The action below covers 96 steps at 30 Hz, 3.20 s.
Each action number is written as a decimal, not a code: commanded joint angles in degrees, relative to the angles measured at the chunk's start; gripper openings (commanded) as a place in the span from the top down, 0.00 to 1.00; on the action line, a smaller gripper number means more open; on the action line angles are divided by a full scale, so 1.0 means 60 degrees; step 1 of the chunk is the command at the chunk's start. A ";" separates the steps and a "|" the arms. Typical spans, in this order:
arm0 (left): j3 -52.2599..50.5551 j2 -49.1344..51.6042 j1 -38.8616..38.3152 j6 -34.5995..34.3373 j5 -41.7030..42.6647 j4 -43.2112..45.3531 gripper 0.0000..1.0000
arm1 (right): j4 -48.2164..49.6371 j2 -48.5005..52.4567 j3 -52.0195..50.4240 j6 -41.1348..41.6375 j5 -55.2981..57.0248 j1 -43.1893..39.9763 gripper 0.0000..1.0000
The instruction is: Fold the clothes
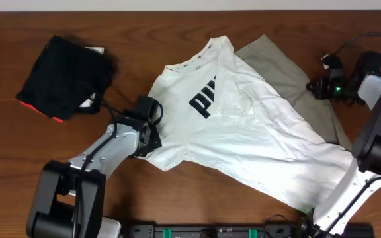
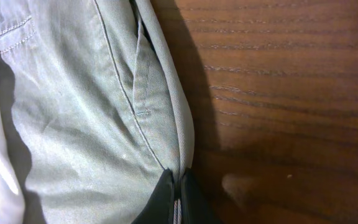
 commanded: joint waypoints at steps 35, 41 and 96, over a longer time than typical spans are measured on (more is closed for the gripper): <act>-0.0466 0.0361 0.0084 0.0025 -0.0514 -0.0168 0.94 | -0.1122 0.0178 0.4608 0.0827 0.8827 -0.0102 0.99; -0.0466 0.0361 0.0084 0.0029 -0.0514 -0.0168 0.94 | -0.1126 0.0178 0.5442 0.0521 0.9118 -0.0171 0.99; -0.0466 0.0361 0.0084 0.0029 -0.0576 -0.0095 0.94 | -0.3603 0.0248 0.4397 0.2157 0.2929 0.0189 0.91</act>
